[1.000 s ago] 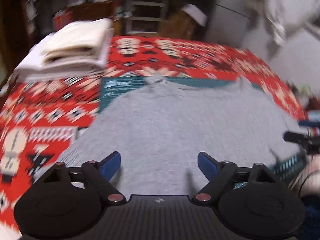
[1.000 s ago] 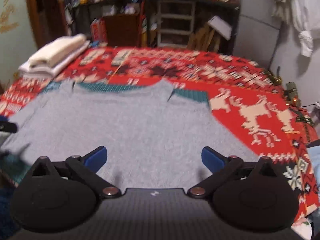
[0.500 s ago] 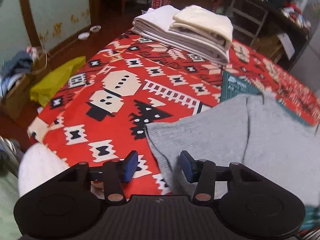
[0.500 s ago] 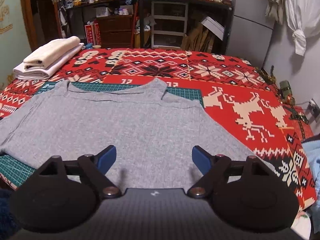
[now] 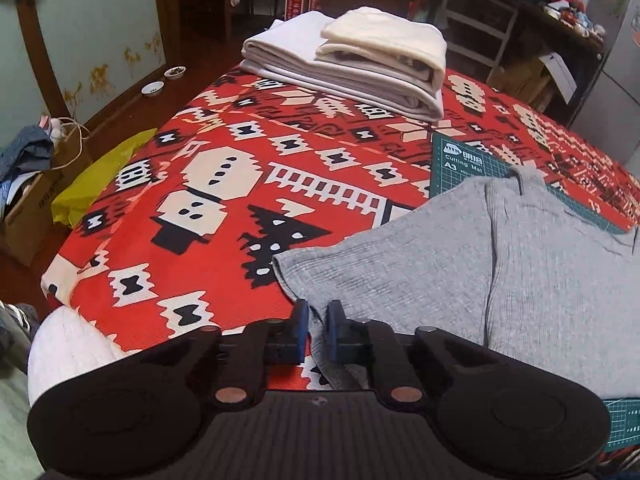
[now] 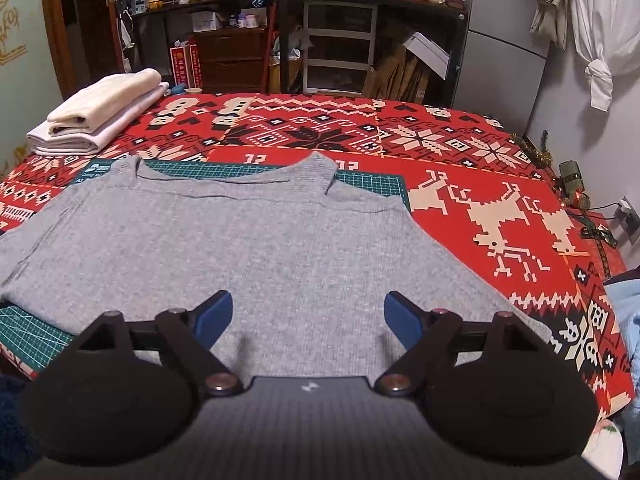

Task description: Fold clothes

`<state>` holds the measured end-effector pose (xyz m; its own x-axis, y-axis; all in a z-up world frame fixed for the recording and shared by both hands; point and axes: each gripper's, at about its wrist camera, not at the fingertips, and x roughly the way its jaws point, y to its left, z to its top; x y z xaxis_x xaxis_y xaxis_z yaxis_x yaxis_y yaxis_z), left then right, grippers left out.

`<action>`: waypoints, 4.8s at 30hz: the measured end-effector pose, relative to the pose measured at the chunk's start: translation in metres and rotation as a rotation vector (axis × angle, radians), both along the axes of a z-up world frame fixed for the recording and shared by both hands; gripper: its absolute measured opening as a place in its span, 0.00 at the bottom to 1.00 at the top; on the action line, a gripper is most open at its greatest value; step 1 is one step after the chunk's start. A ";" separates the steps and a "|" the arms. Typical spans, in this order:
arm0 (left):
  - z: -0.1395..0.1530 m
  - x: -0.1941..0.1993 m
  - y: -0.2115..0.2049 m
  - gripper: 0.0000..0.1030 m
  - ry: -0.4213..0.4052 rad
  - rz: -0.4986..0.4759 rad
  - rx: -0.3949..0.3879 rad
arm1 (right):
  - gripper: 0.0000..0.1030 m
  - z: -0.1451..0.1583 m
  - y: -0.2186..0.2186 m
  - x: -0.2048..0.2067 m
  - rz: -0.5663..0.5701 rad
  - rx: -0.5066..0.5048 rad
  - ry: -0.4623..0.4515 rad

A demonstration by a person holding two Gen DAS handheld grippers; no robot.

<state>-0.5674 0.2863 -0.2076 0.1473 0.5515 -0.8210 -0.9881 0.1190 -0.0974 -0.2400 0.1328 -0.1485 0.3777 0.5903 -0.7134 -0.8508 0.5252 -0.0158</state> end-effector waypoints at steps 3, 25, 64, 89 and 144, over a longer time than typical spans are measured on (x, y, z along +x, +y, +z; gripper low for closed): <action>0.002 -0.001 -0.002 0.05 -0.019 0.005 0.006 | 0.83 0.000 0.001 0.000 0.001 -0.002 -0.003; 0.098 0.104 -0.032 0.04 -0.215 -0.519 0.214 | 0.83 0.014 -0.011 0.017 -0.046 0.062 0.025; 0.043 0.153 0.003 0.27 -0.492 -0.657 -0.010 | 0.53 0.006 0.054 0.025 0.208 0.073 0.130; 0.000 0.130 -0.021 0.24 -0.282 -0.748 -0.079 | 0.09 -0.017 0.087 0.044 0.138 0.060 0.128; -0.006 0.125 -0.072 0.05 -0.064 -0.863 0.154 | 0.00 -0.033 0.004 -0.024 0.264 0.065 0.348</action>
